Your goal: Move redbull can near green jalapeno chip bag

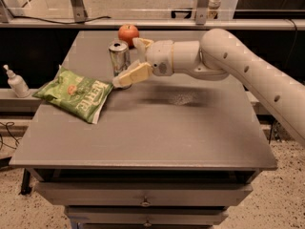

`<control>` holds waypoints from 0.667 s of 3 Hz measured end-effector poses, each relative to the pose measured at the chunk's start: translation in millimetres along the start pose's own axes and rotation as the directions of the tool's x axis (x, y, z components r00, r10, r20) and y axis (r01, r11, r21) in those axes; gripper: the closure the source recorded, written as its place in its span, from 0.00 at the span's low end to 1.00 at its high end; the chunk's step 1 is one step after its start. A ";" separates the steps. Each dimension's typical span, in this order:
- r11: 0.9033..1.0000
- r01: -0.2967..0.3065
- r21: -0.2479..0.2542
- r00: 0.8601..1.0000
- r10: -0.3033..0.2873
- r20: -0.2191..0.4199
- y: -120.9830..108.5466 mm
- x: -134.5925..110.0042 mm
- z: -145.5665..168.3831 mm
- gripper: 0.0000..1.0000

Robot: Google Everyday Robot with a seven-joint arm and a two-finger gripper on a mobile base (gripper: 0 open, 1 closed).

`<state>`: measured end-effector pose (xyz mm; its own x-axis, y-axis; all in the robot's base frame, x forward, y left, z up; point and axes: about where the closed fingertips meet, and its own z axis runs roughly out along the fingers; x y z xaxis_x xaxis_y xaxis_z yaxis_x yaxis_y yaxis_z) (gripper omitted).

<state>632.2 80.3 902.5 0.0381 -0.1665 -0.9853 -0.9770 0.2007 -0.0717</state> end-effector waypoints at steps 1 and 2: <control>0.993 0.042 0.109 0.998 -0.037 -0.052 -2.0 -17.4 -65.3 0.00; 0.971 0.090 0.221 0.990 -0.061 -0.131 8.4 -42.8 -145.3 0.00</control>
Offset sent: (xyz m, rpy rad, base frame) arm -0.0839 -0.2470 0.1272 -0.2385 -0.1577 -0.4078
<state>591.9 -51.2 966.6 0.0703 -0.3033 -0.9503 -0.8989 0.3937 -0.1922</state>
